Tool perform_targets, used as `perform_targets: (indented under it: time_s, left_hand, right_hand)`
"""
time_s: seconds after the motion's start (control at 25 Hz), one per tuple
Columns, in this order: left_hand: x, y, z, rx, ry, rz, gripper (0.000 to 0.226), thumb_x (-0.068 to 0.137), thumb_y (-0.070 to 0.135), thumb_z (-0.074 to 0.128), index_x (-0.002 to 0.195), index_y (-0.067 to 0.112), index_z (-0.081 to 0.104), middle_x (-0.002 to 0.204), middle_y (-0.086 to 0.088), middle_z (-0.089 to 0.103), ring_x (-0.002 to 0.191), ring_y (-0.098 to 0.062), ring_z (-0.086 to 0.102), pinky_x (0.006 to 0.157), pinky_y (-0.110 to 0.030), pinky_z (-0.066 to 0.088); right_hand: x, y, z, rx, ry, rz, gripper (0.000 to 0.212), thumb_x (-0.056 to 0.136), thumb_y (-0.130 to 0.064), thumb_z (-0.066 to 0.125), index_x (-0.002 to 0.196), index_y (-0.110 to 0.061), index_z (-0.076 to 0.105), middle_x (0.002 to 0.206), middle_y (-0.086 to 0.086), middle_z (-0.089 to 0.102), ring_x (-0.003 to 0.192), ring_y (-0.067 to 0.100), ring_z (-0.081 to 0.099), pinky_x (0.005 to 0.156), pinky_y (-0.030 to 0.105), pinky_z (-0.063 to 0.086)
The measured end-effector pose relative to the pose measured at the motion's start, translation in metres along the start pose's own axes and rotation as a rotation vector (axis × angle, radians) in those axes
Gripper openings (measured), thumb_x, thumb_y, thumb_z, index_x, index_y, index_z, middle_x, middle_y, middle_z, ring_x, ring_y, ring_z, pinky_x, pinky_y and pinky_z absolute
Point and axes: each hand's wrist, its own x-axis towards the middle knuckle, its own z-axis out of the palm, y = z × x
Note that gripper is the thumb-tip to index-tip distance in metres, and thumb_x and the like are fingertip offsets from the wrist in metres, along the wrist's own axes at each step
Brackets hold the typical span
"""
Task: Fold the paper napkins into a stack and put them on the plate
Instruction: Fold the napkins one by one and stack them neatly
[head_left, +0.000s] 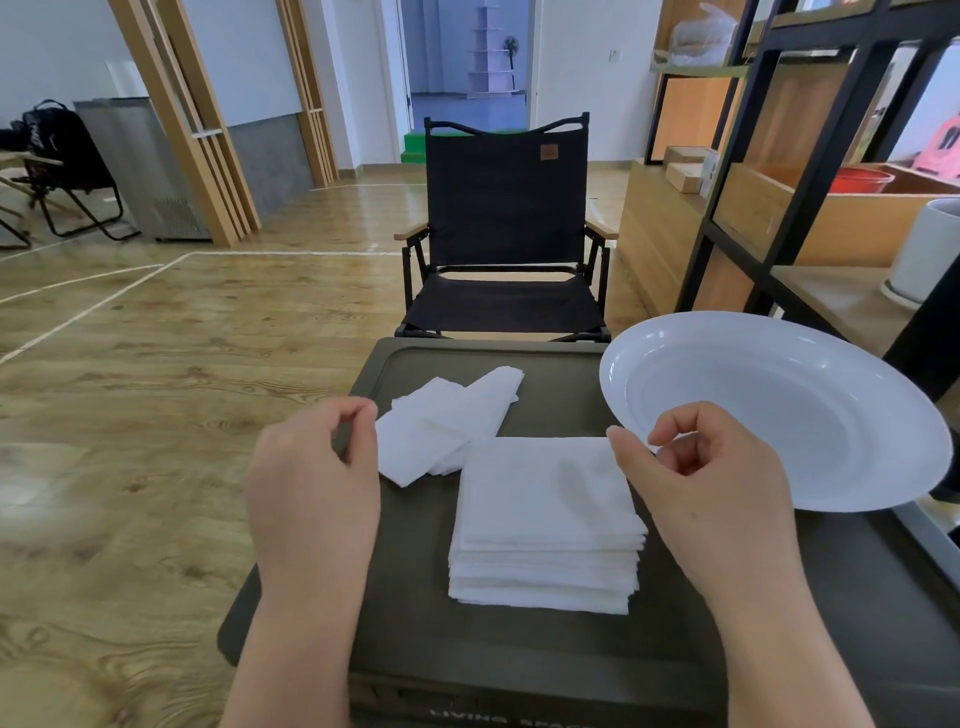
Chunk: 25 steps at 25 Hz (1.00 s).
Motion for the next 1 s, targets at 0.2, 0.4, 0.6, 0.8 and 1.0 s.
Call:
perform_targets:
  time_s: [0.2,0.4,0.6,0.8,1.0]
  left_hand:
    - [-0.001,-0.012,0.008,0.21,-0.472,0.183,0.047,0.076,0.017,0.069,0.118,0.034,0.058,0.123,0.013,0.053,0.114,-0.02,0.038,0.087,-0.03,0.034]
    - [-0.002,-0.011,0.017,0.089,-0.303,0.159,0.017,0.089,0.024,0.064,0.1,0.024,0.076,0.117,0.004,0.068,0.109,-0.025,0.053,0.087,-0.031,0.036]
    - [0.006,-0.002,-0.006,-0.168,-0.049,0.084,0.02,0.093,0.025,0.055,0.101,0.021,0.073,0.093,0.016,0.066,0.087,-0.003,0.051,0.076,-0.019,0.034]
    - [0.005,0.019,-0.038,-0.342,-0.063,0.175,0.014,0.095,0.033,0.053,0.093,0.039,0.065,0.08,0.027,0.063,0.078,0.001,0.052,0.069,0.0,0.036]
    - [-0.002,0.037,-0.051,-0.68,-0.443,0.31,0.014,0.092,0.037,0.054,0.091,0.034,0.068,0.081,0.016,0.069,0.073,0.003,0.061,0.062,-0.003,0.041]
  right_hand:
    - [-0.001,-0.002,0.003,0.072,0.015,-0.031,0.022,0.073,-0.041,0.067,0.066,-0.025,0.053,0.06,0.0,0.056,0.051,0.006,0.049,0.051,0.021,0.04]
    - [-0.002,-0.002,0.004,0.084,0.009,-0.043,0.021,0.073,-0.04,0.068,0.067,-0.026,0.054,0.056,-0.002,0.056,0.052,0.003,0.05,0.051,0.02,0.04]
    - [-0.002,-0.004,0.004,0.101,0.027,-0.051,0.019,0.074,-0.041,0.068,0.068,-0.027,0.055,0.06,-0.007,0.059,0.056,0.002,0.053,0.052,0.019,0.042]
    - [-0.005,-0.01,0.005,0.179,-0.012,-0.081,0.013,0.073,-0.043,0.065,0.081,-0.034,0.06,0.077,-0.018,0.064,0.065,0.002,0.058,0.056,0.019,0.046]
    - [-0.012,-0.021,0.002,0.262,-0.442,-0.125,0.045,0.07,-0.067,0.06,0.114,-0.055,0.057,0.111,-0.033,0.061,0.105,-0.013,0.054,0.078,0.012,0.049]
